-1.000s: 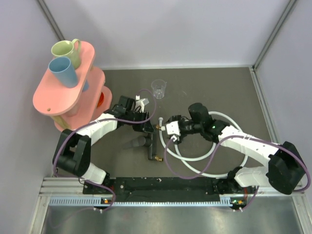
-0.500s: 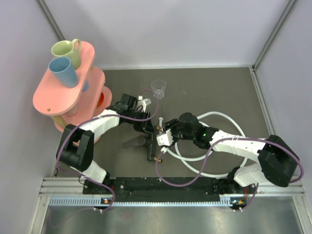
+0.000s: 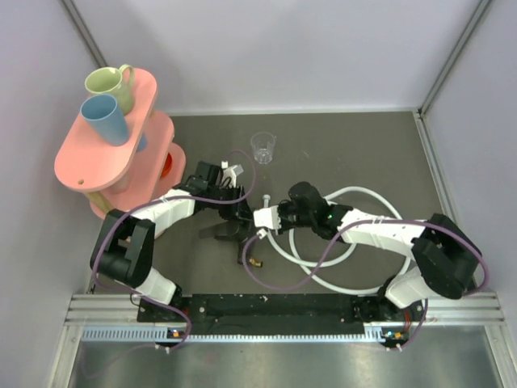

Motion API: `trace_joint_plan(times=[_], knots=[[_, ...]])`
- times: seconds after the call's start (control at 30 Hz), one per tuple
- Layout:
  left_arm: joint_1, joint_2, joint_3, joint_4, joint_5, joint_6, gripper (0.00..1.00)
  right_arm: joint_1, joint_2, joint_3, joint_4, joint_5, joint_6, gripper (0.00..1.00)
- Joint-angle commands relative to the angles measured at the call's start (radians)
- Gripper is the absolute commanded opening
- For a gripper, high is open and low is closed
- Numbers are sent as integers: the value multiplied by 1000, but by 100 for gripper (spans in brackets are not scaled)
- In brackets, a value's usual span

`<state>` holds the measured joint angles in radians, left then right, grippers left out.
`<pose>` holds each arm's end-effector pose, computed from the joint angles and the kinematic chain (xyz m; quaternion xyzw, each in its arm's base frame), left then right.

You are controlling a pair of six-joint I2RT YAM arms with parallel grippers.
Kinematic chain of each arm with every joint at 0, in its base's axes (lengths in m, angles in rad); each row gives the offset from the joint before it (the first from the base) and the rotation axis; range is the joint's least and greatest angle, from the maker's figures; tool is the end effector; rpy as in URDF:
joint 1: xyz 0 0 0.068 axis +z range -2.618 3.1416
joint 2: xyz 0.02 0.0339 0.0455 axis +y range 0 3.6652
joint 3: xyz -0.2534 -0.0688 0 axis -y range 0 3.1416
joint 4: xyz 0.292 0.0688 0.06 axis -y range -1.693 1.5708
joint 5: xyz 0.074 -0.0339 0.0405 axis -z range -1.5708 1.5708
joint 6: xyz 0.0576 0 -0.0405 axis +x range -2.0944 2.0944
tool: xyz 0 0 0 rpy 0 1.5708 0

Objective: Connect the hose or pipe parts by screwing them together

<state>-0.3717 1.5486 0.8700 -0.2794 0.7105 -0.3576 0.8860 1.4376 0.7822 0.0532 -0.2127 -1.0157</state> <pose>0.3097 -0.1610 0.1340 0.1112 0.8931 -0.4107 0.1459 0.2194 0.2879 0.1604 -0.7450 0.4710 0.0637 0.4681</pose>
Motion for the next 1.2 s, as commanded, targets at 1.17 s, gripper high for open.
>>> trace_joint_plan(times=[1.17], knots=[[-121, -329, -267, 511, -215, -216, 0, -268, 334, 279, 112, -544, 1232, 5]])
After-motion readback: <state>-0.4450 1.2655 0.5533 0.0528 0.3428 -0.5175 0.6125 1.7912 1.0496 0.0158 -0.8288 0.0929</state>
